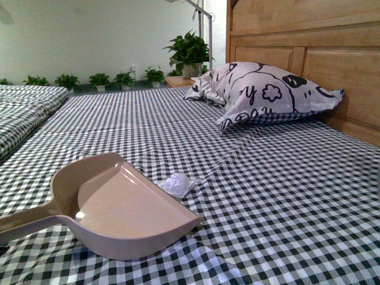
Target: Clean up trash
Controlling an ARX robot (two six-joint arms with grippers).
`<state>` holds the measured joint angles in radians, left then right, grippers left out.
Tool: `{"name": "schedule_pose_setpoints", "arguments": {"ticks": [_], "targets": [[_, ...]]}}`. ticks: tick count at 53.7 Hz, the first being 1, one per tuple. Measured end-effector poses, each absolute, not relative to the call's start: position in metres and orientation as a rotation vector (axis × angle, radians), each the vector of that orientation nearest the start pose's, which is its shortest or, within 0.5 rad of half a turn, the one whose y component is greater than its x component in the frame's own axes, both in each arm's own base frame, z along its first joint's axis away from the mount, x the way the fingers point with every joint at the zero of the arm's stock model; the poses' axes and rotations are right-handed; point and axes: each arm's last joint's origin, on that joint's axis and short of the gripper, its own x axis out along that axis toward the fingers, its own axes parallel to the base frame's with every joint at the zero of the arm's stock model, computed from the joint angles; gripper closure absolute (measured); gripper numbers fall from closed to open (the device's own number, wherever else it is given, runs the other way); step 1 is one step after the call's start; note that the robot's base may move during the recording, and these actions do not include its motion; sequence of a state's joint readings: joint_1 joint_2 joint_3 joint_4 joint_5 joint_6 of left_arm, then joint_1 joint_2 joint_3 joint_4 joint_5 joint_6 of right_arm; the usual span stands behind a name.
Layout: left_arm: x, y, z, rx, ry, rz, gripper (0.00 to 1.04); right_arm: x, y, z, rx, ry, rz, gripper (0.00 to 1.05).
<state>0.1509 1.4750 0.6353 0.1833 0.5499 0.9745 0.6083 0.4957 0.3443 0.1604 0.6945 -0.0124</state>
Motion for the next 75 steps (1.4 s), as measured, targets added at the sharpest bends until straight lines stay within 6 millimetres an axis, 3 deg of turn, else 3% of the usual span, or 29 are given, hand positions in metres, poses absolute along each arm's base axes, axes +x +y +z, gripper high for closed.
{"name": "schedule_pose_setpoints", "arguments": {"ticks": [33, 56, 75], "targets": [[0.288, 0.036, 0.148, 0.674, 0.477, -0.649, 0.77, 0.116, 0.059, 0.252, -0.007, -0.007, -0.086, 0.85], [0.281, 0.048, 0.164, 0.660, 0.527, -0.671, 0.77, 0.116, 0.059, 0.252, -0.007, -0.007, -0.085, 0.85], [0.281, 0.045, 0.167, 0.685, 0.508, -0.670, 0.77, 0.116, 0.059, 0.252, -0.007, -0.007, -0.085, 0.85]]}}
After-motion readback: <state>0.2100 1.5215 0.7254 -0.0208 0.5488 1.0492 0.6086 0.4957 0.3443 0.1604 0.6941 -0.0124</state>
